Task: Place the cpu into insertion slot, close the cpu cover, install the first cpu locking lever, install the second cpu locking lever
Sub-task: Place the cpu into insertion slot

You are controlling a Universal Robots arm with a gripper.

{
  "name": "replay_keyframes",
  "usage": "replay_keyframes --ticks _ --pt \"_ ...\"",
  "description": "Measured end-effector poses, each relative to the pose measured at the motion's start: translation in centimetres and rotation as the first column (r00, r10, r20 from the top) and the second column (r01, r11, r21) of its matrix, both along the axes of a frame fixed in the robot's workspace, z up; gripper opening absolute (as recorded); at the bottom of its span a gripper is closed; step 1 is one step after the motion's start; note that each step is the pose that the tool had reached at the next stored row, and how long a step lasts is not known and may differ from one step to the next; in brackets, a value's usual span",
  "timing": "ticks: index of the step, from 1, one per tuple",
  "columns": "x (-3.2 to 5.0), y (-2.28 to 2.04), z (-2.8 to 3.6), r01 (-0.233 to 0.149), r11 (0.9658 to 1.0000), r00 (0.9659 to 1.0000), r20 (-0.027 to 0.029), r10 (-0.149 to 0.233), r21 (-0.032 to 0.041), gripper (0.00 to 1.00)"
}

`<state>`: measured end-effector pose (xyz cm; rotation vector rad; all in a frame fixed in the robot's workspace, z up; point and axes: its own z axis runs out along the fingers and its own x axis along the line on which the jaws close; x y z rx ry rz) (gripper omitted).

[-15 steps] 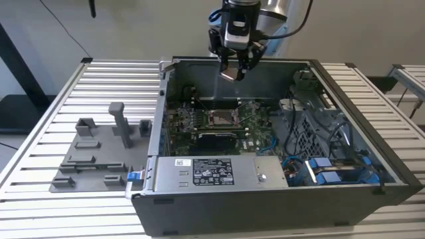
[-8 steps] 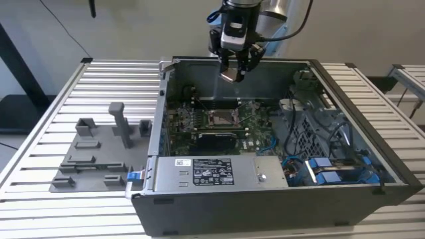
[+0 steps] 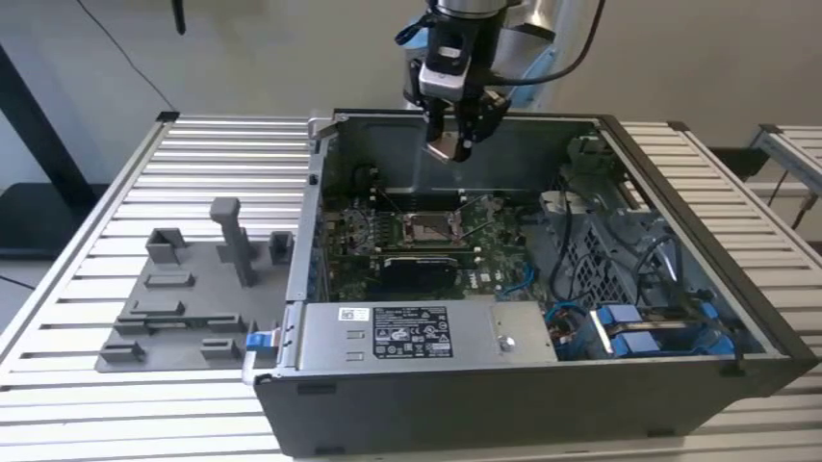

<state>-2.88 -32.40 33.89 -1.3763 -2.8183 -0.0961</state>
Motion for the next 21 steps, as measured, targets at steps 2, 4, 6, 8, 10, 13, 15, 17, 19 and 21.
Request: replay_keyframes --ticks 2,4,6,8,10,13,15,17,19,21 --pt "0.0 0.0 -0.08 0.026 0.9997 0.9997 -0.0011 -0.026 -0.0001 0.54" --pt "0.0 0.0 -0.15 0.045 0.999 0.999 -0.0013 -0.045 -0.0004 0.54" --pt "0.0 0.0 -0.23 0.06 0.9982 0.9982 -0.0012 -0.06 -0.0019 0.54" --pt "0.0 0.0 -0.33 0.074 0.9972 0.9973 -0.0009 -0.074 -0.0047 0.54" --pt "0.0 0.0 -0.43 0.088 0.9961 0.9962 -0.0007 -0.088 -0.0076 0.54" --pt "0.0 0.01 -0.58 0.116 0.9932 0.9932 -0.0009 -0.116 -0.0083 0.54" --pt "0.0 0.01 -0.67 0.147 0.989 0.9891 -0.001 -0.147 -0.0084 0.54" --pt "0.0 0.01 -0.74 0.183 0.983 0.9831 -0.001 -0.183 -0.0083 0.54" --pt "0.0 0.01 -0.81 0.219 0.9758 0.9758 -0.001 -0.219 -0.0084 0.54" --pt "0.0 0.01 -0.87 0.254 0.9671 0.9671 -0.001 -0.254 -0.0083 0.54"
